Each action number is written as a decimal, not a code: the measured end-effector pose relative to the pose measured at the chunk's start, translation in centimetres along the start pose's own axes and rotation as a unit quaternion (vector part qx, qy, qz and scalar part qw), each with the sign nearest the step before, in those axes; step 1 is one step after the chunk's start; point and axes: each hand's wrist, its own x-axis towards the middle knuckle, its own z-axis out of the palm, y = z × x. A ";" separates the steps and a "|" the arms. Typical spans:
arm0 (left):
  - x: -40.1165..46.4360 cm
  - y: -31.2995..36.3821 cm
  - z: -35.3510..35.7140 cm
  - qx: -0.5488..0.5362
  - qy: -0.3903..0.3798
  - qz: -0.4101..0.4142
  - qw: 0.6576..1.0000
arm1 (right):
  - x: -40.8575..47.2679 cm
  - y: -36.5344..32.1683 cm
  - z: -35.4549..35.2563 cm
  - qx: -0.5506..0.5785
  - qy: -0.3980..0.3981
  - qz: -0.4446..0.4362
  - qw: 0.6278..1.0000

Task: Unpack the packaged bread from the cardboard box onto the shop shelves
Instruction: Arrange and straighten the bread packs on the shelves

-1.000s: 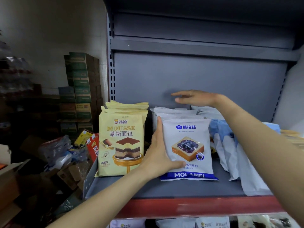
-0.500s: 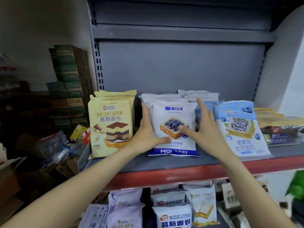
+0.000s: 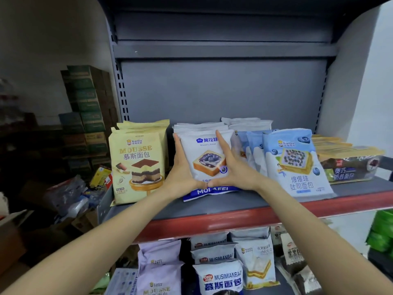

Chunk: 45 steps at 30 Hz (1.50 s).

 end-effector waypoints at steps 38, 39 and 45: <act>-7.2 12.5 8.9 0.003 0.091 0.070 0.993 | -15.2 5.6 -7.6 -0.220 0.265 0.000 0.939; -6.6 12.4 10.2 -0.016 0.070 0.041 0.997 | -15.4 7.1 -8.2 -0.209 0.263 0.012 0.942; -3.4 13.6 14.3 -0.040 0.058 -0.068 0.995 | -14.8 12.1 -12.0 -0.042 0.121 -0.021 0.992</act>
